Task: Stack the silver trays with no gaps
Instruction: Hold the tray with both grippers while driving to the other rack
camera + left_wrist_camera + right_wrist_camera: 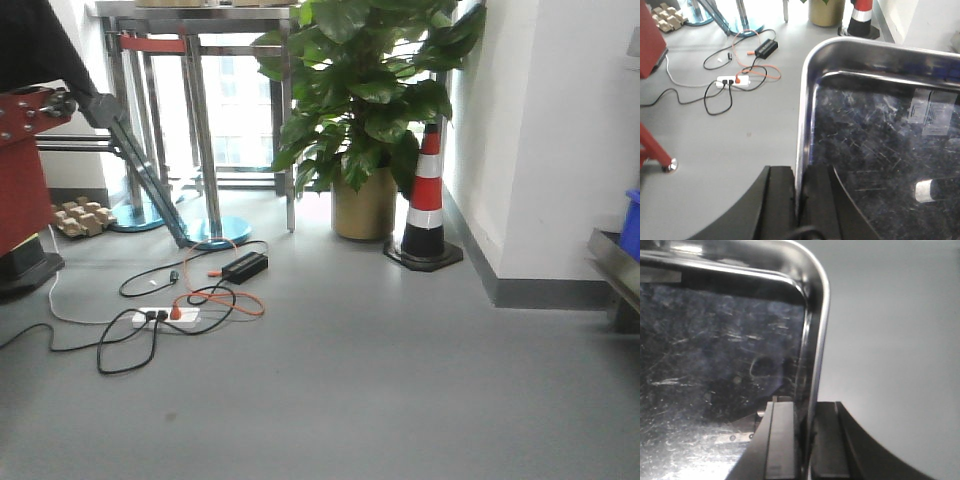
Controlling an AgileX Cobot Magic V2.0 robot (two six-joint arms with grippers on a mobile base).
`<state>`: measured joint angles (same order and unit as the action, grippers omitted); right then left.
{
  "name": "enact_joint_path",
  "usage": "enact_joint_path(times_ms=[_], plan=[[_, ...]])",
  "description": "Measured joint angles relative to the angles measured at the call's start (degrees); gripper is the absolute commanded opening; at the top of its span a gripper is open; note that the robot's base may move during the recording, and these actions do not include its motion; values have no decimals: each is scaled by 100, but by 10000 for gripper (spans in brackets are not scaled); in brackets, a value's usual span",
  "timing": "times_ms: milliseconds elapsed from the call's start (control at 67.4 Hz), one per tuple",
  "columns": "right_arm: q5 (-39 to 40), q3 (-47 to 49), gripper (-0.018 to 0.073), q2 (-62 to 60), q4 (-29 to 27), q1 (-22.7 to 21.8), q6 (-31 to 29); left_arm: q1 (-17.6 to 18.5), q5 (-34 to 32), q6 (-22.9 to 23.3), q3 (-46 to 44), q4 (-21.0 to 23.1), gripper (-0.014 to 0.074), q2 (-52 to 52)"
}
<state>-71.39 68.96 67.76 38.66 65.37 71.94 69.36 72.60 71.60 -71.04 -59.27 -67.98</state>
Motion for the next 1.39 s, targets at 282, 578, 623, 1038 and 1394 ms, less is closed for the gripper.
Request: enact_joint_path(times_ms=[282,578,623,1038,1394], plan=[[0,0,-4,0,0,0,0,0,0,0,0,-11,-16,0],[21,0,-4,0,0,0,0,0,9,-10,0,-11,-16,6],[21,0,-4,0,0,0,0,0,9,-10,0,-11,-16,6],[29,0,-4,0,0,0,0,0,13,-10,0,-11,-16,13],[102,-3,-4,0,11,0,0,0,44,-10,0,-11,-16,13]])
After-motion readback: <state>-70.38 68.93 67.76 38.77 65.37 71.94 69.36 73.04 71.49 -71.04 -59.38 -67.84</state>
